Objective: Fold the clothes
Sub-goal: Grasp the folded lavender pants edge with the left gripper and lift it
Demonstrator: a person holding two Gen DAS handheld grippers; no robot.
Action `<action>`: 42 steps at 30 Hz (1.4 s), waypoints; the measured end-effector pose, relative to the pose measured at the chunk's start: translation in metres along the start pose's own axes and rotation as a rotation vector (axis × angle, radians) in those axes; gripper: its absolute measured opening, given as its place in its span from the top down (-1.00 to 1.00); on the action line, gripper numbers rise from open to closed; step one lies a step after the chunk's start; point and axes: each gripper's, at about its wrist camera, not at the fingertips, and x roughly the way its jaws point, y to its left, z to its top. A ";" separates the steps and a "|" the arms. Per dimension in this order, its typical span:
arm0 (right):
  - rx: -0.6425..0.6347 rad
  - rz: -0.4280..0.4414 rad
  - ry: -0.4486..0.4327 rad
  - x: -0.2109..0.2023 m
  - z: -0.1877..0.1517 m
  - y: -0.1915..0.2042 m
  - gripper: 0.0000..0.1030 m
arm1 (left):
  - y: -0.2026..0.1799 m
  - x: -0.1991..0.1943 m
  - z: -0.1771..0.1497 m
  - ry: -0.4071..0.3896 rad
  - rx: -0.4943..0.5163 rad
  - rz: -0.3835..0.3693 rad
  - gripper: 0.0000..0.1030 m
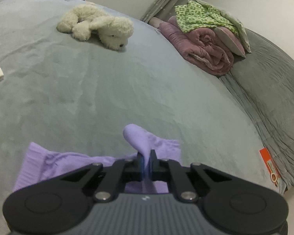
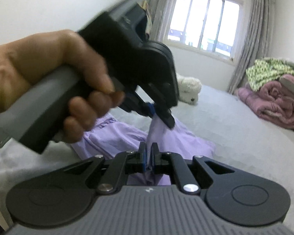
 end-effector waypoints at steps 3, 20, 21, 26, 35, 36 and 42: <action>0.045 0.032 0.024 0.000 0.003 0.014 0.88 | 0.011 0.006 0.000 0.020 0.001 0.017 0.91; 0.061 0.061 0.031 -0.002 0.013 0.075 0.88 | 0.059 -0.015 0.003 -0.006 -0.015 0.017 0.91; 0.059 0.060 0.031 -0.001 0.013 0.076 0.88 | 0.061 -0.016 0.003 -0.008 -0.016 0.017 0.91; 0.048 0.065 0.037 0.004 0.016 0.080 0.88 | 0.071 -0.018 0.004 -0.006 -0.020 0.024 0.91; 0.055 0.065 0.058 0.026 0.015 0.087 0.88 | 0.079 -0.019 0.004 -0.007 0.028 0.043 0.91; 0.051 0.066 0.054 0.027 0.015 0.087 0.88 | 0.080 -0.020 0.004 -0.008 0.033 0.043 0.91; 0.076 0.092 0.036 0.032 0.018 0.079 0.88 | 0.078 -0.024 0.005 -0.011 0.102 0.061 0.91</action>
